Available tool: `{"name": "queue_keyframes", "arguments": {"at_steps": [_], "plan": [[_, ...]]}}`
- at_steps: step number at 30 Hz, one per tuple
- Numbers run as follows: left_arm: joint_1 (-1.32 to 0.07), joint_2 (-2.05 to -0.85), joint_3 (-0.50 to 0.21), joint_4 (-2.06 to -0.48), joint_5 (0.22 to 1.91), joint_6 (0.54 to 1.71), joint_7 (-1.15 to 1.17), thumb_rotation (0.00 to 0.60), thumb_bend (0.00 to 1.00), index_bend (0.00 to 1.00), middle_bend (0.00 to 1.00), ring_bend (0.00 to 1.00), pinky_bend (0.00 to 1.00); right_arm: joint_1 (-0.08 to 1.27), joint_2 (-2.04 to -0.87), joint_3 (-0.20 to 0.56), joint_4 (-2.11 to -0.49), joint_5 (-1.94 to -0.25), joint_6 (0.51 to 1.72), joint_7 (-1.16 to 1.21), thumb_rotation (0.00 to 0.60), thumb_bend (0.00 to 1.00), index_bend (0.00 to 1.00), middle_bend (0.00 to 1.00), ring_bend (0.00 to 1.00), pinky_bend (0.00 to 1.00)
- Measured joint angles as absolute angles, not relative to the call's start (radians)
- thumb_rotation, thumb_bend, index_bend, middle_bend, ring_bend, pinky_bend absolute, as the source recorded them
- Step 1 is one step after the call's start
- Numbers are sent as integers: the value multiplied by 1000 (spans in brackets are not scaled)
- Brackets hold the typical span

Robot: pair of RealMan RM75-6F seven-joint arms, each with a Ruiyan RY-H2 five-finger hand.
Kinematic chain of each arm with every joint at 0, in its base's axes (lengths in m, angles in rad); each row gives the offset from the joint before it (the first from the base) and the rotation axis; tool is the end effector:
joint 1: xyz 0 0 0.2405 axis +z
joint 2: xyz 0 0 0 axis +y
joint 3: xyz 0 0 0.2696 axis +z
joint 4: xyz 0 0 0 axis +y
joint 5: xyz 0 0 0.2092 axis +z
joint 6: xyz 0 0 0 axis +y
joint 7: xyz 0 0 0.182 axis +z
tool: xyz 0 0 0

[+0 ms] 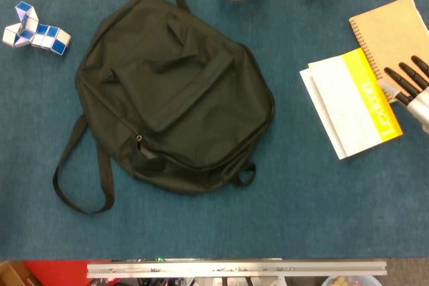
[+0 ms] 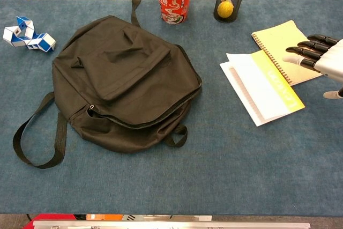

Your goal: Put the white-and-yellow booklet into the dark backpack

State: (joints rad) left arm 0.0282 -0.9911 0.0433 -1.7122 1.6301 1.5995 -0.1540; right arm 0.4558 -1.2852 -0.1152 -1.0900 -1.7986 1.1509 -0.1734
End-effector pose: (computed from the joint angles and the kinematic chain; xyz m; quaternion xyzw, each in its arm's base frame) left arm -0.3113 0.1640 0.1925 -0.5781 -0.4283 -0.4212 0.5522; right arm -0.3315 -0.3072 0.0701 0.8676 -0.1148 0.1860 0.4466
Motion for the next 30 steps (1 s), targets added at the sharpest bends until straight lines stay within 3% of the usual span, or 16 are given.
{"name": "queue_keyframes", "arguments": {"at_steps": [30], "plan": [[23, -987, 46, -1697, 1626, 1584, -187, 600, 206, 318, 253, 172, 286, 406, -1532, -126, -789, -1801, 1277, -185, 600, 0, 0, 0, 0, 0]]}}
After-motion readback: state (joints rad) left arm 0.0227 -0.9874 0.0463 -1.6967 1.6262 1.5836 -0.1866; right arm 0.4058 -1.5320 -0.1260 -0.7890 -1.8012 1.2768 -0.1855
